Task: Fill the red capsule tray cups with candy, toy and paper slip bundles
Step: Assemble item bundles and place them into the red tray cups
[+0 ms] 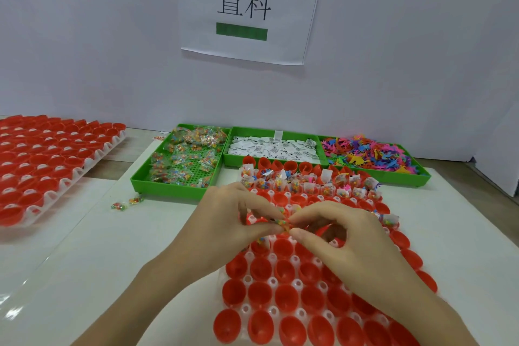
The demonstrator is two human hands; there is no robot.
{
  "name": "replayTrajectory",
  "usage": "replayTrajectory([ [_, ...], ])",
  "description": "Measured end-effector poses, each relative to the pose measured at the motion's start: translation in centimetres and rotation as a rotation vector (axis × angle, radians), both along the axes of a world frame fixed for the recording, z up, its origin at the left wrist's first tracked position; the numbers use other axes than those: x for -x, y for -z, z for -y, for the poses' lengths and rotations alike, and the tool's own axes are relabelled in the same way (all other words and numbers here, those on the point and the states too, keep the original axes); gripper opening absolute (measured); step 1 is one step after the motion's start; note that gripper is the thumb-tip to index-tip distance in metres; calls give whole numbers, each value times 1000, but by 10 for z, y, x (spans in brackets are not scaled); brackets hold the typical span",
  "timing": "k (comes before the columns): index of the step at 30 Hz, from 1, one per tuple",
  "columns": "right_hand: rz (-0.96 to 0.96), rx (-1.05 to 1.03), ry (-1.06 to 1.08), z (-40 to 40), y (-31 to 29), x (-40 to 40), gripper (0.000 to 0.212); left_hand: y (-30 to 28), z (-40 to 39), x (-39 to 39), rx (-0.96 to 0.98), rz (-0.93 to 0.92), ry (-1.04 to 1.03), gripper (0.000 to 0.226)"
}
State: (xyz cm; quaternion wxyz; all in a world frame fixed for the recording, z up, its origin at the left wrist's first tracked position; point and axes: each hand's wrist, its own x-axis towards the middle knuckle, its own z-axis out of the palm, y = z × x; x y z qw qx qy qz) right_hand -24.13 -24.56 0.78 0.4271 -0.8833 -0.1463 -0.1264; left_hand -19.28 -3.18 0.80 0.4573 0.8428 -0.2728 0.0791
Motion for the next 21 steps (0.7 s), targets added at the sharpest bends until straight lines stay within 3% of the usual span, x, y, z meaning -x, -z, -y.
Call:
replayTrajectory([
  [3,-33,-100,-5,-4,1,2,14,0,1,1,-5,-11,28,19],
  [8,-42,-117,47,-3,4,1,15,-1,2,2,-55,124,49,23],
  [16,-80,11,103,-5,12,-1,18,6,0,-1,-266,148,100,11],
  [21,-98,71,92,-10,15,1,22,13,6,-2,-307,267,93,4],
])
